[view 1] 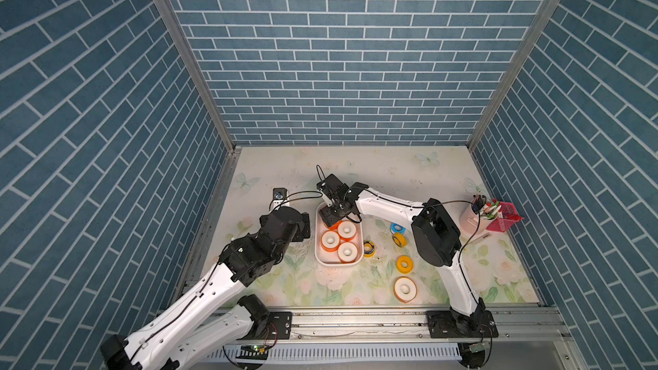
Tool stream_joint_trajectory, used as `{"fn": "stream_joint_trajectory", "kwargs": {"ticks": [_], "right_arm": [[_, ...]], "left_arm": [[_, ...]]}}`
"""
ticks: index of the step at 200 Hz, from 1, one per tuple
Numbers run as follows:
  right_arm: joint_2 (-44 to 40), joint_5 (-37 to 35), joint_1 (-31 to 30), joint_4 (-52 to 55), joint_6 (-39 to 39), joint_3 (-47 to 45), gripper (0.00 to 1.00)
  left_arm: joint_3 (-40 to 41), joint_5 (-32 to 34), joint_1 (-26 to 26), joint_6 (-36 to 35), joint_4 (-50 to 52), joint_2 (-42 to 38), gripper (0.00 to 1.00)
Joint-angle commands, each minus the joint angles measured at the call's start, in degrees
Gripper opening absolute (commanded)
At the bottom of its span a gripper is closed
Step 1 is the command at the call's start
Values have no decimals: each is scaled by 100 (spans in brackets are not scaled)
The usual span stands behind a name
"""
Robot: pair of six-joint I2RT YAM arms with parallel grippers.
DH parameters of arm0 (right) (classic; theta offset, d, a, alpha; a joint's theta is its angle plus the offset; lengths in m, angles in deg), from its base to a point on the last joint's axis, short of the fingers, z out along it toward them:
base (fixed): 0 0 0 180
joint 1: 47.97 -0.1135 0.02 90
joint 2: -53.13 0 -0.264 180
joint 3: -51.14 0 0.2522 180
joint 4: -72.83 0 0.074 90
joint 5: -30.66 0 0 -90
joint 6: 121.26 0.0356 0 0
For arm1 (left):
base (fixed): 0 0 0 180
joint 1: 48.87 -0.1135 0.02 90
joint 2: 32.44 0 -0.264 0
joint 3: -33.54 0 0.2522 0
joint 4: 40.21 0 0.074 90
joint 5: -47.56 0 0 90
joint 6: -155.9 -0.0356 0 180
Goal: Put the sealing tape into the storage box
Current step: Place the sealing tape in the storage box.
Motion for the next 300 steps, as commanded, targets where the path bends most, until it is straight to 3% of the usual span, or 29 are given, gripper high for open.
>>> {"fn": "stream_joint_trajectory", "kwargs": {"ticks": [1,184,271,300], "right_arm": [[-267,-119,-23,151,-162,-24,70],[-227,-6,-56,13,-190,-136,83],[-1567,93,-43,-650,-83,-1061,84],[-2642,-242,173,-1227,65,-2084,84]], "left_arm": [[59,-11,-56,-63,-1,8,91],[59,-60,-91,-89,-20,17,93],[59,-31,-91,-64,-2,-2,93],[59,-91,-91,-90,-18,-4,93]]}}
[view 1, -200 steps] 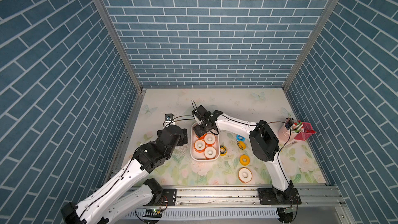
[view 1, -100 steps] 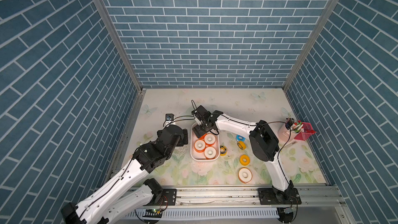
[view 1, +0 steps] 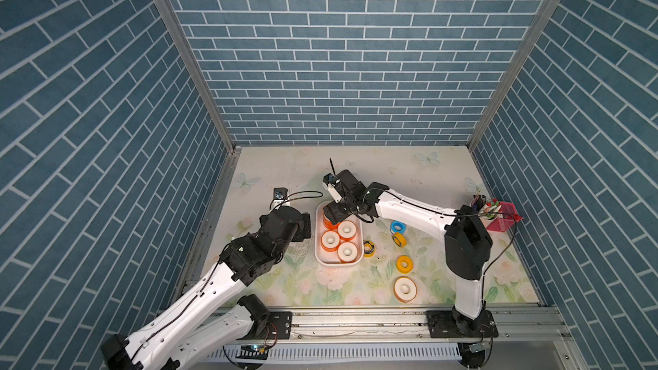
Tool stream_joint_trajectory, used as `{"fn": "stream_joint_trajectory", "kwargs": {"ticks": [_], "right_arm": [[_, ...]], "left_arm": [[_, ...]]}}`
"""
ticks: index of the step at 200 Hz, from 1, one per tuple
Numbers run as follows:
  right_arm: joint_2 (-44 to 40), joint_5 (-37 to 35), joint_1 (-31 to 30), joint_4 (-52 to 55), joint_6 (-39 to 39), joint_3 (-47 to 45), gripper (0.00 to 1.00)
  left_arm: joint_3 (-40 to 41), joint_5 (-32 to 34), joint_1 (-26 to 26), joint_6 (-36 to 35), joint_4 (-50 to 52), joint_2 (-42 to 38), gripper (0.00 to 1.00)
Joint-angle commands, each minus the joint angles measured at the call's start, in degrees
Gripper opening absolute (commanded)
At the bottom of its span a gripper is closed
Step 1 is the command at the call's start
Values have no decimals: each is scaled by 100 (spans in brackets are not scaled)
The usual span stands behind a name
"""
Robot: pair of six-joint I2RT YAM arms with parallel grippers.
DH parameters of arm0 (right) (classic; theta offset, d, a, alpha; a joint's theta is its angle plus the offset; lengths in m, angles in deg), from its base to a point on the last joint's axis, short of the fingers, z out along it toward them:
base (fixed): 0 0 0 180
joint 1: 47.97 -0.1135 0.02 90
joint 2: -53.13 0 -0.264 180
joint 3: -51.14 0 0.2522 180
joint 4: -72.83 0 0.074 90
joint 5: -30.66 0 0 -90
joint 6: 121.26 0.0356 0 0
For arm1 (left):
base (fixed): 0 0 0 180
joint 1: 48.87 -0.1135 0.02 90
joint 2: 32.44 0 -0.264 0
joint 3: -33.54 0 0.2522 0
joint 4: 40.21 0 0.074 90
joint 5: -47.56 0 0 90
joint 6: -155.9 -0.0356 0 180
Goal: Put the sealing tape into the storage box
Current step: Place the sealing tape in the storage box, then pick up the sealing tape at the center of the board.
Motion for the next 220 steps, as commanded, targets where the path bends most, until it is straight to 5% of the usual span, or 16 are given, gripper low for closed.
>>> {"fn": "stream_joint_trajectory", "kwargs": {"ticks": [1,63,94,139,157,220], "right_arm": [[-888,-236,178,-550,173,-743,83],[-4018,-499,1732,-2199,716,-4233,77],[-5070,-499,2497,-3213,781,-5695,74],[-5256,-1077,3649,-3531,1214,-6558,74],[-5296,-654,4199,-3739,1451,-6816,75],[-4993,-52,4653,-4048,1583,-7053,78]], "left_arm": [[59,-16,-54,-48,-23,-21,93],[-7,-1317,140,-236,-471,9,92],[-108,-1237,832,21,-740,454,91],[-703,-672,2567,344,-1116,1974,93],[-960,-799,3065,401,-1358,2701,94],[-1891,-1613,4014,331,-1891,4854,100]]}}
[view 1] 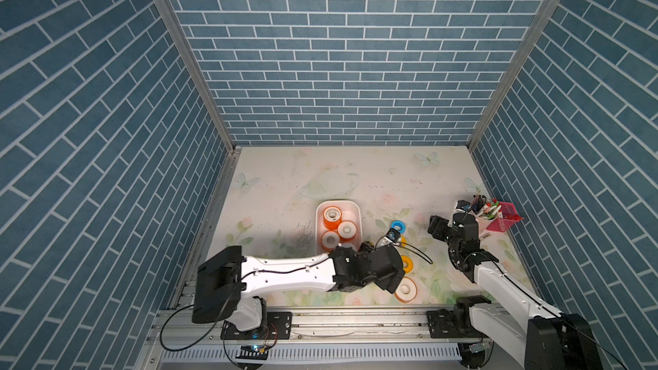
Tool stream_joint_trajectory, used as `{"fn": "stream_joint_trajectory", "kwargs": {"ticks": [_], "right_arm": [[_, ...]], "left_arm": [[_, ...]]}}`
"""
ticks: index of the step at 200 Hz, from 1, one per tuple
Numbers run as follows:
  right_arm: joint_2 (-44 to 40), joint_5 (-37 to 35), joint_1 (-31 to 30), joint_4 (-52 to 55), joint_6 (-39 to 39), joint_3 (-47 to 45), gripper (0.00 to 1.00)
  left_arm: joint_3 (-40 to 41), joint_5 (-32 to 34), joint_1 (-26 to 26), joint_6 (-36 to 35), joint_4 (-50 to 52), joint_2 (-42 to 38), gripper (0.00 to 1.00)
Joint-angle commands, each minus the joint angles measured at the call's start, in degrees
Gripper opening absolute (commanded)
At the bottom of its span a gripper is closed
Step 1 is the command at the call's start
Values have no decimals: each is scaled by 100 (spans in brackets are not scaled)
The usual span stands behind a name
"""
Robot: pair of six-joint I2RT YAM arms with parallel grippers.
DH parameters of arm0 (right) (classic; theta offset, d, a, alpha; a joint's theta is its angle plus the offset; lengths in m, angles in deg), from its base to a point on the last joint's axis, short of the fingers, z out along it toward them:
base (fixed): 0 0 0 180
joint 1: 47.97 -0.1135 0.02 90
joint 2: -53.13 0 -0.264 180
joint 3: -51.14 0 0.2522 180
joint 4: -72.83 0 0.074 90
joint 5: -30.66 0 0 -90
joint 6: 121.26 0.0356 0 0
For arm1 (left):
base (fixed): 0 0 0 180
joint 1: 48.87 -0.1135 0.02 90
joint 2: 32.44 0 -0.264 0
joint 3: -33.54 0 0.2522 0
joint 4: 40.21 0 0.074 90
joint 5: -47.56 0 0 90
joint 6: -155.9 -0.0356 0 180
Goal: Put the sealing tape into the storage box
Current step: Pick up the sealing tape at the center of the board.
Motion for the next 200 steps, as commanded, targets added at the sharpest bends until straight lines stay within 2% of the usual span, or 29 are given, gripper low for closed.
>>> {"fn": "stream_joint_trajectory", "kwargs": {"ticks": [1,31,58,152,200], "right_arm": [[161,306,149,-287,208,-25,78],[243,383,205,-293,208,-18,79],[234,439,206,-319,200,-32,79],[286,543,205,-362,173,-20,79],[291,543,205,-376,173,-25,79]], "left_arm": [[-337,-300,246,18,-204,528,100],[-742,-609,513,-39,-204,1248,100],[-1052,-430,619,-33,110,1730,100],[-1246,14,669,85,312,2244,100],[-1332,146,669,75,378,2383,90]]}}
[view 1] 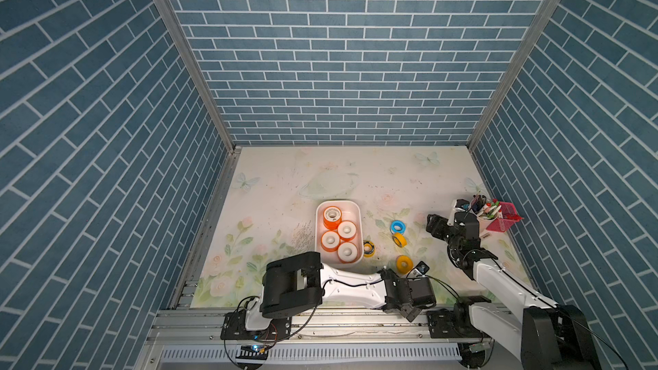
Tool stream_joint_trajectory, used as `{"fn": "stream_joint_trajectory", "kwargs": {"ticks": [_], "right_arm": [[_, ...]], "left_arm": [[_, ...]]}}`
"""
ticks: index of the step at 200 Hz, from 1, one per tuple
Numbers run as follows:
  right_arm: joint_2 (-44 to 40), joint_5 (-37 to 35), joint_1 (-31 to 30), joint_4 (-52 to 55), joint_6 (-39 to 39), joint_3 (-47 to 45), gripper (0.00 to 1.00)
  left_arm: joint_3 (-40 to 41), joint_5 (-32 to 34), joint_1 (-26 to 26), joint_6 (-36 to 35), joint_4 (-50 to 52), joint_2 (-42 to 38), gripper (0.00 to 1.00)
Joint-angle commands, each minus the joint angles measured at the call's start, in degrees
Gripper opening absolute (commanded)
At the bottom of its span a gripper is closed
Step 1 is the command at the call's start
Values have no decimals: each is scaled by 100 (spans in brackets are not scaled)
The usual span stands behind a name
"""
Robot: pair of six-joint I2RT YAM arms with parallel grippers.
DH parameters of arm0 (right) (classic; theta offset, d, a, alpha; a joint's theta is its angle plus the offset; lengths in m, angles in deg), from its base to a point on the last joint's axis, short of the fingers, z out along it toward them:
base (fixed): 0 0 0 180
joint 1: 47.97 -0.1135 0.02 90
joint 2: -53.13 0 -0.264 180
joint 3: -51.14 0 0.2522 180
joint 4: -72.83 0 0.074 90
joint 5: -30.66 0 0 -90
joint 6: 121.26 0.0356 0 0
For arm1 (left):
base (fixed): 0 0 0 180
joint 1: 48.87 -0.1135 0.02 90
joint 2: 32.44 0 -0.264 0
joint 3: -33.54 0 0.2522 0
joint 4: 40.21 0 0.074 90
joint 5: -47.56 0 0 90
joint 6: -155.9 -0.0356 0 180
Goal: Put the sealing tape into the storage box
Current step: Pick up the sealing tape at the center of the board.
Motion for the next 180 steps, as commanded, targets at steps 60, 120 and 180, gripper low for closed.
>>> {"fn": "stream_joint_trajectory", "kwargs": {"ticks": [60,120,180], "right_arm": [[71,83,28,-107,73,-10,79],[64,83,28,-102,73,-7,79],[48,86,28,-82,73,-18,79]], "left_arm": [[-147,467,31,106,217,-57,75],[18,798,-89,88,396,-856,72],[969,879,-1196,179,584,-2347,69]]}}
